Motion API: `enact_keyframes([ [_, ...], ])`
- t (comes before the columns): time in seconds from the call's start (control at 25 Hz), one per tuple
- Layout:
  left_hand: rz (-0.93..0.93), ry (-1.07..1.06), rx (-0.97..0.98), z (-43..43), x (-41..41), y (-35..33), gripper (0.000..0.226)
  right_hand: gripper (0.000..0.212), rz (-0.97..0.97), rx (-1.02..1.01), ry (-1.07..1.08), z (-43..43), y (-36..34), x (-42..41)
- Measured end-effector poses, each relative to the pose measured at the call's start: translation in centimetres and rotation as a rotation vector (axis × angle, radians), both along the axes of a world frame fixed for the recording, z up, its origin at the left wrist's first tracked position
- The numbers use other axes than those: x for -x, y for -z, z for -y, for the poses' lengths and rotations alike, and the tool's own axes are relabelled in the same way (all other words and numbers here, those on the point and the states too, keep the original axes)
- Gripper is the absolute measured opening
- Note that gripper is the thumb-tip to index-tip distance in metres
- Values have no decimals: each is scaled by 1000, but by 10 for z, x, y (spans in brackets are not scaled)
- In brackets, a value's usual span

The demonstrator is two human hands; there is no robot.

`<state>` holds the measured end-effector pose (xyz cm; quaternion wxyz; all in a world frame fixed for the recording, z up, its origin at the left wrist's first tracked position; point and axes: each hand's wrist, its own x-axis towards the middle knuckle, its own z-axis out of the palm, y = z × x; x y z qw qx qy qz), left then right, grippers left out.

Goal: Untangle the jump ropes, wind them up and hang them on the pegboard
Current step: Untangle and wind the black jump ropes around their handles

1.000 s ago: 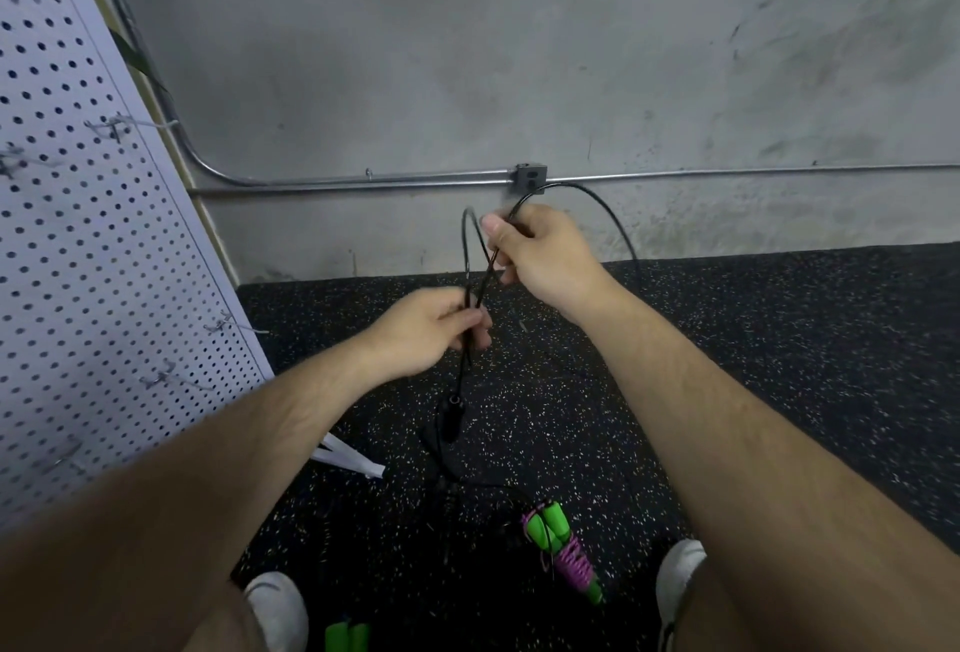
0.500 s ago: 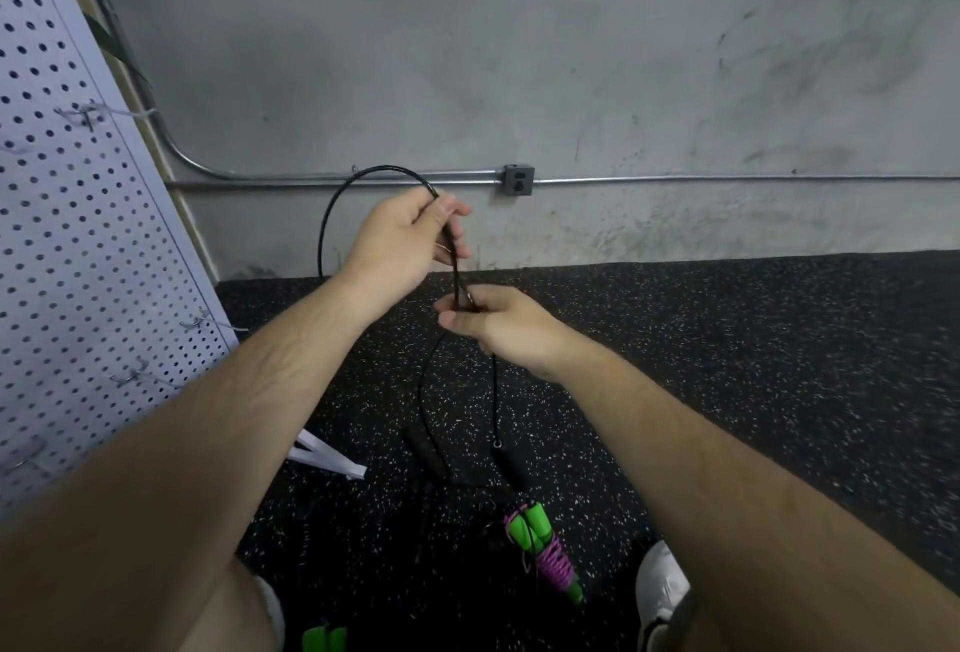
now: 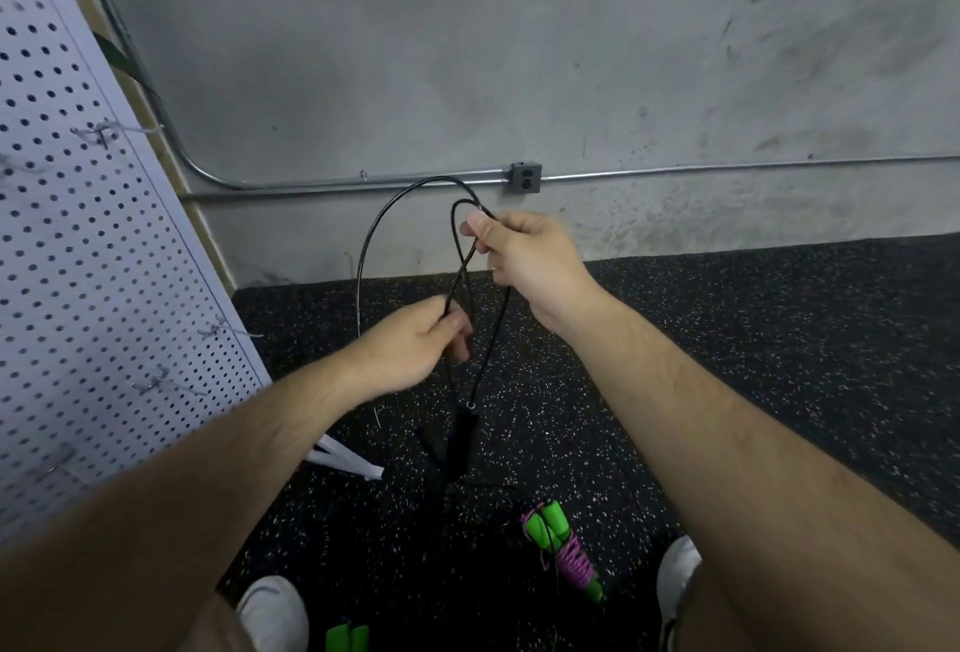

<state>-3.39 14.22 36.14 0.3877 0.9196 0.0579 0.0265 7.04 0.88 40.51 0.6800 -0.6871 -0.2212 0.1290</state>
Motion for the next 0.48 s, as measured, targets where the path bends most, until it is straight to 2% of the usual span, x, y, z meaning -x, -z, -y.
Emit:
enact_keyframes([
  [0.08,21,-37,142,1,-2,-2,29,27,-69,-39,-22,1,0,0],
  [0.16,130,-122,308,3,-8,-10,30,20,-143,-30,-69,5,4,2],
  [0.2,196,-158,308,3,-12,-16,30,18,-153,3,-99,6,8,4],
  [0.32,298,-226,235,1,-24,-28,31,13,-99,132,-165,8,28,7],
  [0.4,315,-257,347,0,-30,-33,33,16,-54,219,-190,7,37,12],
  [0.48,316,-238,538,0,-33,-37,35,18,-18,265,-210,6,41,17],
])
